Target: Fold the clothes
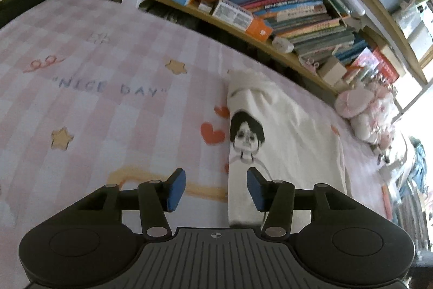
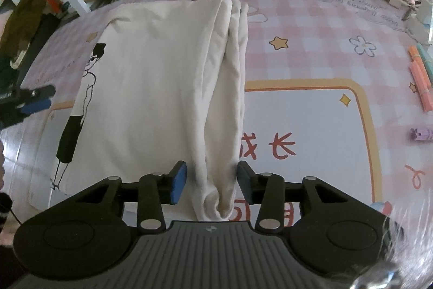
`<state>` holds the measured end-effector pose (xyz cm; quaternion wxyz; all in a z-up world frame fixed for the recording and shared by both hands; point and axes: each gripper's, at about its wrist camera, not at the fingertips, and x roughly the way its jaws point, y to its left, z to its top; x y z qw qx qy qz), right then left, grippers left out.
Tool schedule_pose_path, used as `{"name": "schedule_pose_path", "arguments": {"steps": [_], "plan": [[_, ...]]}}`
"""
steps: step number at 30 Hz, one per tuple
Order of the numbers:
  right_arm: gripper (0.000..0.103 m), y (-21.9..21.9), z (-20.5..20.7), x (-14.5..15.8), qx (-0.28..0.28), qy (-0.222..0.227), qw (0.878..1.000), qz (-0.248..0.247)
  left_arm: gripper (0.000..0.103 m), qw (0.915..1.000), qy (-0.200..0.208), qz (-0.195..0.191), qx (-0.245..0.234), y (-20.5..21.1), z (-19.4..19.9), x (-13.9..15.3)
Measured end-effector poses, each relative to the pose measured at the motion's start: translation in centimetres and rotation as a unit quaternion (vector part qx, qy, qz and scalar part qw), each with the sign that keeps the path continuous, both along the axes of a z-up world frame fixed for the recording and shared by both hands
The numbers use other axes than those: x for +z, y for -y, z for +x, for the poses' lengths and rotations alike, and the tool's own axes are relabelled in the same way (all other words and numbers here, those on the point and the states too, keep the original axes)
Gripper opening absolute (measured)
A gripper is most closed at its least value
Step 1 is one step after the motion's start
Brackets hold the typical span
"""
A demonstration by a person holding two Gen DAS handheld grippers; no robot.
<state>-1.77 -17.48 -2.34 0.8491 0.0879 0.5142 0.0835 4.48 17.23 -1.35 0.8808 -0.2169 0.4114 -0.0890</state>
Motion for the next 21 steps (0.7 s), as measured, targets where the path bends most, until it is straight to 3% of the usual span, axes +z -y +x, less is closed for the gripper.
{"name": "schedule_pose_path", "arguments": {"steps": [4,8,12,16,19,21], "plan": [[0.024,-0.9,-0.4,-0.5,0.004,0.008,1.0,-0.017,0.048,0.9998,0.005,-0.016,-0.01,-0.1,3.2,-0.5],[0.023,-2.2,-0.7,-0.7,0.016,0.021,0.998,-0.05,0.048,0.9991,0.005,-0.031,-0.028,0.2,6.8,-1.2],[0.023,-2.3,-0.9,-0.8,0.016,0.024,0.998,-0.052,0.045,0.9979,-0.005,-0.046,-0.046,1.4,10.9,-2.3],[0.023,-2.2,-1.0,-0.8,0.006,0.025,0.999,-0.046,0.045,0.9958,0.001,-0.089,-0.023,1.0,13.6,-2.6],[0.024,-2.2,-1.0,-0.9,0.004,0.025,0.999,-0.045,0.04,0.9924,0.008,-0.123,-0.003,0.6,15.5,-2.7],[0.024,-2.1,-1.0,-0.9,0.0,0.023,0.999,-0.04,0.021,0.9892,0.012,-0.146,0.011,0.3,16.8,-2.7]]}}
